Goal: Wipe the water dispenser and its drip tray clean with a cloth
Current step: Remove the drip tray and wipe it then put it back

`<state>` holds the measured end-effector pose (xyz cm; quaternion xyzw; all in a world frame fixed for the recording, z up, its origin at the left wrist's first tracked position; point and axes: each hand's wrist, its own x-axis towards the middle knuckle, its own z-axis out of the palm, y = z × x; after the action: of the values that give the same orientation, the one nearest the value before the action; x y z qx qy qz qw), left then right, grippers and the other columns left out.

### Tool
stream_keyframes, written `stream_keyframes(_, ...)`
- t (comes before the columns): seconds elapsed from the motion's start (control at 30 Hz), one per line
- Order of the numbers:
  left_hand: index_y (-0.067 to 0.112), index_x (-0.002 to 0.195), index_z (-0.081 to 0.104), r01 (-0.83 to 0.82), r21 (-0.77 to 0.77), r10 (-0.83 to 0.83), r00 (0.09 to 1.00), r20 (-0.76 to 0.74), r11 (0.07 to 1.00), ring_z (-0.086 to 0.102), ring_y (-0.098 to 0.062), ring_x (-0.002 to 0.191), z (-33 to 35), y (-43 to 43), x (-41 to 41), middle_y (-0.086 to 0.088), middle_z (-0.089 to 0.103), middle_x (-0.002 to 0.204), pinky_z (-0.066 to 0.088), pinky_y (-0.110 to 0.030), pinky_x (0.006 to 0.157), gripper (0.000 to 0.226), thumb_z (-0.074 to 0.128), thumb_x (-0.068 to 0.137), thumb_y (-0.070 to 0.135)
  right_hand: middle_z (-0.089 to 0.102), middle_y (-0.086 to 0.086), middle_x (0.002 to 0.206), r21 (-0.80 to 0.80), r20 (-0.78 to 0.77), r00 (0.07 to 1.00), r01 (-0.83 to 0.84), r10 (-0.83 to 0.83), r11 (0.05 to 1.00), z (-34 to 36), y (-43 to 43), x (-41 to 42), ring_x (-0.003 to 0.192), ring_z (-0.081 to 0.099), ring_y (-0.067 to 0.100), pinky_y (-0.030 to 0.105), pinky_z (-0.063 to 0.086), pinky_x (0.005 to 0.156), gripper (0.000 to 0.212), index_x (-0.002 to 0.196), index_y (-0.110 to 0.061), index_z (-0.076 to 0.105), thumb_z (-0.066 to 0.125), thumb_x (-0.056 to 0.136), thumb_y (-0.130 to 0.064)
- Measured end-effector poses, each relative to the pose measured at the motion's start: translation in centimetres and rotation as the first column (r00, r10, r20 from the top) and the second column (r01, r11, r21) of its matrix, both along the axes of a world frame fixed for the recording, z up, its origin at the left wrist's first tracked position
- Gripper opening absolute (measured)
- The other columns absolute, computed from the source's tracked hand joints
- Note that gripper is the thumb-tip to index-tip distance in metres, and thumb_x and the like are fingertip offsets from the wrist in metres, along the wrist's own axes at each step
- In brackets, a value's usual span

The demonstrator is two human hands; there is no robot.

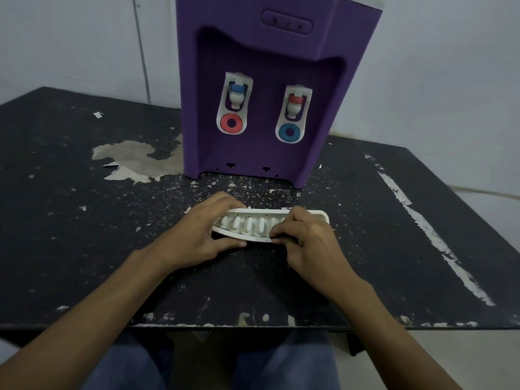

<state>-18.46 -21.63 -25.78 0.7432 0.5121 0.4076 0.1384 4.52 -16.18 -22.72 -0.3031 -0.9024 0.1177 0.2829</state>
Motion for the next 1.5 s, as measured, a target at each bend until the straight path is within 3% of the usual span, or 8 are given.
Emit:
stream_keyframes(0.27,0.016,0.122,0.062,-0.008,-0.006,0.008,1.0,-0.007,1.0,0.058,-0.01,0.108,-0.1,-0.1,0.0,0.007,0.058,0.115,0.046,-0.022,0.093,0.052,0.079,0.079,0.039,0.053,-0.007,0.082,0.068,0.033,0.993,0.112,-0.114,0.991,0.1,0.7,1.3,0.071,0.056,0.017,0.036,0.052,0.059,0.023,0.085,-0.012,0.077,0.072,0.078,0.009)
stream_keyframes(0.4,0.016,0.121,0.062,-0.003,0.003,0.003,1.0,-0.01,1.0,0.058,-0.011,0.109,-0.1,-0.1,0.0,0.005,0.058,0.115,0.046,-0.022,0.094,0.051,0.08,0.079,0.037,0.056,-0.005,0.081,0.029,0.024,0.998,0.064,-0.065,0.997,0.1,0.3,0.6,0.071,0.054,0.015,0.023,0.044,0.064,0.023,0.085,-0.014,0.079,0.074,0.077,0.008)
stream_keyframes(0.6,0.016,0.122,0.062,-0.005,0.006,0.005,1.0,-0.007,1.0,0.058,-0.011,0.11,0.0,-0.1,0.0,0.007,0.058,0.115,0.046,-0.022,0.094,0.052,0.079,0.079,0.039,0.051,-0.004,0.084,0.027,0.071,0.99,0.117,-0.119,0.993,0.6,1.0,1.6,0.07,0.055,0.017,0.041,0.053,0.061,0.02,0.087,-0.012,0.076,0.069,0.081,0.007)
stream_keyframes(0.8,0.013,0.123,0.062,0.001,0.006,-0.001,1.0,-0.019,1.0,0.058,-0.01,0.108,-0.1,0.0,0.0,0.004,0.057,0.115,0.048,-0.028,0.092,0.053,0.083,0.079,0.033,0.053,-0.006,0.081,-0.002,-0.05,0.998,0.041,-0.041,0.999,0.0,-0.1,0.5,0.074,0.05,0.006,0.009,0.04,0.07,0.019,0.087,-0.014,0.078,0.076,0.08,0.003)
stream_keyframes(0.93,0.015,0.124,0.062,0.004,0.006,-0.004,1.0,-0.018,1.0,0.057,-0.008,0.109,0.0,0.1,0.0,0.007,0.057,0.116,0.048,-0.025,0.093,0.054,0.082,0.079,0.036,0.063,-0.002,0.088,-0.043,-0.276,0.959,0.049,-0.059,0.998,0.4,-1.2,1.1,0.087,0.061,0.002,0.006,0.044,0.078,0.021,0.09,-0.008,0.077,0.074,0.08,0.009)
stream_keyframes(1.07,0.013,0.123,0.062,0.008,0.007,-0.008,1.0,-0.018,1.0,0.057,-0.007,0.109,0.1,0.0,0.2,0.006,0.057,0.116,0.047,-0.021,0.093,0.055,0.078,0.079,0.041,0.067,-0.003,0.091,-0.034,-0.26,0.965,0.038,-0.046,0.999,0.2,-1.1,0.2,0.088,0.06,-0.004,0.006,0.043,0.08,0.019,0.094,-0.01,0.078,0.075,0.082,0.004)
stream_keyframes(1.3,0.014,0.125,0.062,0.01,0.007,-0.01,1.0,-0.018,1.0,0.057,-0.008,0.11,0.0,0.0,0.1,0.007,0.056,0.116,0.047,-0.021,0.093,0.054,0.081,0.08,0.037,0.066,0.0,0.093,0.11,0.012,1.0,-0.001,0.0,0.994,-0.4,0.0,0.9,0.078,0.064,0.018,0.039,0.057,0.069,0.018,0.1,-0.013,0.076,0.07,0.087,-0.002)
stream_keyframes(1.5,0.015,0.123,0.062,0.013,0.011,-0.013,1.0,-0.008,1.0,0.058,-0.01,0.107,0.1,0.0,0.3,0.007,0.056,0.115,0.049,-0.026,0.09,0.051,0.08,0.08,0.036,0.063,0.003,0.088,0.096,0.015,1.0,-0.025,0.023,0.995,-0.7,-0.7,-1.4,0.073,0.06,0.023,0.043,0.053,0.064,0.013,0.096,-0.01,0.073,0.063,0.089,-0.005)
